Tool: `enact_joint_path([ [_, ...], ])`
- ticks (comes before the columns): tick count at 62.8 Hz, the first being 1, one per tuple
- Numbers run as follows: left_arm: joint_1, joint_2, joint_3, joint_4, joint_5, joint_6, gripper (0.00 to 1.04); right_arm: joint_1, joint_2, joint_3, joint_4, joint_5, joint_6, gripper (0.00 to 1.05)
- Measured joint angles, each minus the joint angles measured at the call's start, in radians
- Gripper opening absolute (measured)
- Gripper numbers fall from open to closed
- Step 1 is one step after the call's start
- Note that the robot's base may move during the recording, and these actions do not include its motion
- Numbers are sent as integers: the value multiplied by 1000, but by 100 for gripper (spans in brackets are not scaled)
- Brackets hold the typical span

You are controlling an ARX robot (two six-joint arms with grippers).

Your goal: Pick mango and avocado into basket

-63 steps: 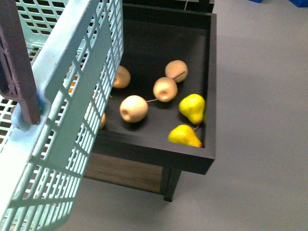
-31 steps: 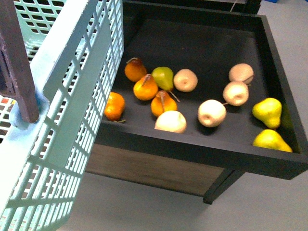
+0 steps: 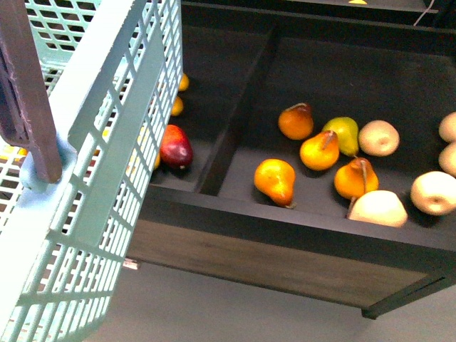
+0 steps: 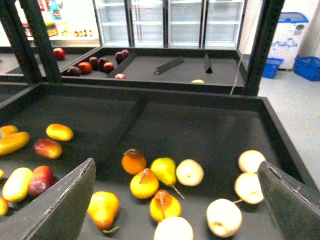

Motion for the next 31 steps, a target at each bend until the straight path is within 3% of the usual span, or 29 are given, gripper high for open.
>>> enact_joint_path([
  [31,0,0,0,0,-1,0,16,0,0,0,0,-2,0,96],
])
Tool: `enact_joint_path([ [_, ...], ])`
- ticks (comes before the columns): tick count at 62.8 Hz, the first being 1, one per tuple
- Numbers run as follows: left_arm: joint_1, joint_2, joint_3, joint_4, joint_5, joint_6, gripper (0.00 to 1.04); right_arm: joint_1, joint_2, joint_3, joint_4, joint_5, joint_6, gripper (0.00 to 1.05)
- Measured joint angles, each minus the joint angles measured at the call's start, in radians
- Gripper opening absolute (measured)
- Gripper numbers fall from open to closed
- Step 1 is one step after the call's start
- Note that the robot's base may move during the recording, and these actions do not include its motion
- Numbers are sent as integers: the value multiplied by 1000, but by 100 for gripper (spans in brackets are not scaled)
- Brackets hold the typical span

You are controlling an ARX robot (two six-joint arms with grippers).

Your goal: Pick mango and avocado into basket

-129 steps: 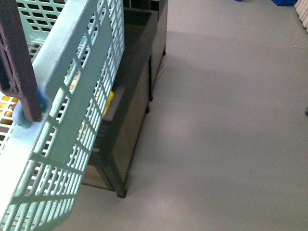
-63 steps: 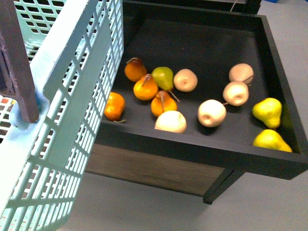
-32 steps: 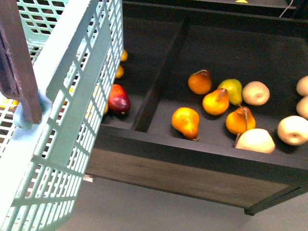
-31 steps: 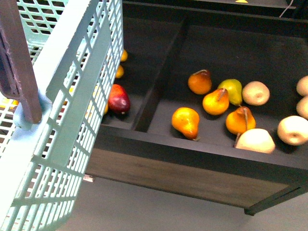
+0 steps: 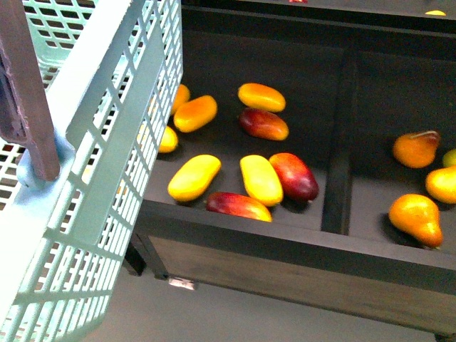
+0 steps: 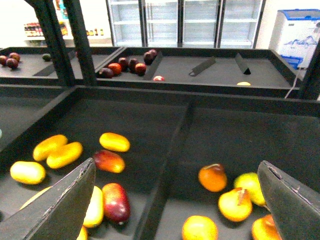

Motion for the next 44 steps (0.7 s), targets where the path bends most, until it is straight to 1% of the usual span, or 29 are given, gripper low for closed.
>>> enact_joint_path([
  [44,0,0,0,0,1,0,16,0,-2,0,0,0,0,96],
])
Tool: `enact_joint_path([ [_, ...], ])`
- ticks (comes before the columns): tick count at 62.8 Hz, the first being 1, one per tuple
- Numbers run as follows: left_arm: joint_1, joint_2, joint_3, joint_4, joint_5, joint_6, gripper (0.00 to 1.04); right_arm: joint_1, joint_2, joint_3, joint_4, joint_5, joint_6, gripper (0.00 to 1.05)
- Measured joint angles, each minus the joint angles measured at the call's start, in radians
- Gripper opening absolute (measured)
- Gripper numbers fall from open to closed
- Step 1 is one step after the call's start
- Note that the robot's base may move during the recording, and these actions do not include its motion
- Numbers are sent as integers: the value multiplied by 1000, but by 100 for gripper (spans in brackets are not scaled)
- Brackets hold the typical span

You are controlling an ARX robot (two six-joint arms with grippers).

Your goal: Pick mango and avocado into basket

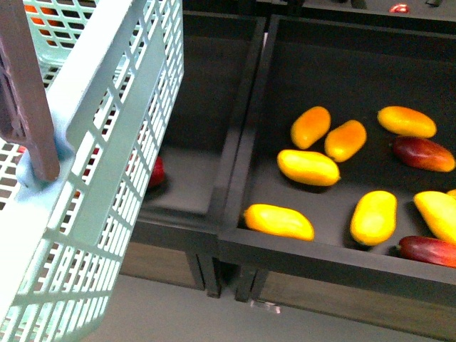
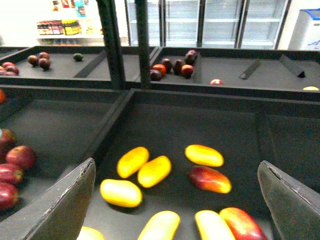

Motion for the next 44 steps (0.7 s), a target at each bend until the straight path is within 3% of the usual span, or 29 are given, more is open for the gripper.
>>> enact_joint_path([
  [44,1,0,0,0,-5,5,16,0,1,0,0,-5,0,96],
])
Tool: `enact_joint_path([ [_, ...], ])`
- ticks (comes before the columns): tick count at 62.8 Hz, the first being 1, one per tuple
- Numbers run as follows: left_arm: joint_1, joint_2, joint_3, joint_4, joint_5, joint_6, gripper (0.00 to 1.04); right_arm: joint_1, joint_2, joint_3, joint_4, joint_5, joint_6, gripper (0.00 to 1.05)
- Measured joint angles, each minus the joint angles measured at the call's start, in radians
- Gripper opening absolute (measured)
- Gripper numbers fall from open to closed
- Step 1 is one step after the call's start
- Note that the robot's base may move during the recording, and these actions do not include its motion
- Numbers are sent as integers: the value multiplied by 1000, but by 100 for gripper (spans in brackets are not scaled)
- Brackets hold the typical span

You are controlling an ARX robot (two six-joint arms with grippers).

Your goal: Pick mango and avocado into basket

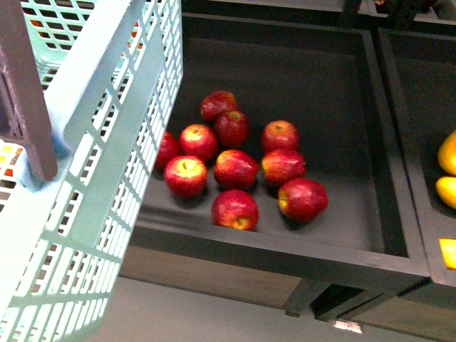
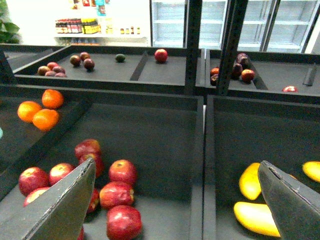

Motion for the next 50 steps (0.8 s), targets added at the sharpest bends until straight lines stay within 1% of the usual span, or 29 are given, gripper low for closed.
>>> enact_joint_path([
  [9,8,0,0,0,-25,8,16,-1,0,0,0,-2,0,96],
  [14,8,0,0,0,-17,10,16,-1,0,0,0,0,0,96],
  [20,6,0,0,-2,11,9,16,-1,0,0,0,1,0,96],
  [22,19,8,13,-40,81,48,16,-1,0,0,0,0,0,96],
  [24,33,20,34,-99,168,139,16,-1,0,0,0,0,0,96],
  [25,40,32,47,-124,213,225,16,-1,0,0,0,0,0,96],
  [27,45,51,57,-134,307,388,16,-1,0,0,0,2,0,96],
  [28,45,58,60,-134,331,433,16,0,0,0,0,3,0,96],
  [29,44,73,67,-132,369,523,16,0,0,0,0,3,0,96],
  [30,43,81,70,-131,385,544,16,0,0,0,0,3,0,96],
  [31,37,98,76,-125,405,646,16,0,0,0,0,3,0,96],
  [33,27,126,83,-111,421,761,16,0,0,0,0,3,0,96],
  [35,21,155,91,-93,426,866,16,-1,0,0,0,3,0,96],
  [36,20,166,95,-87,427,882,16,0,0,0,0,3,0,96],
  [37,19,188,105,-72,426,953,16,0,0,0,0,4,0,96],
  [40,20,248,139,-29,424,1036,16,0,0,0,0,4,0,96],
  [42,21,286,168,-2,426,1056,16,0,0,0,0,4,0,96],
  [46,18,361,236,34,435,1071,16,0,0,0,0,4,0,96],
  [50,10,435,304,40,472,1061,16,0,0,0,0,4,0,96],
])
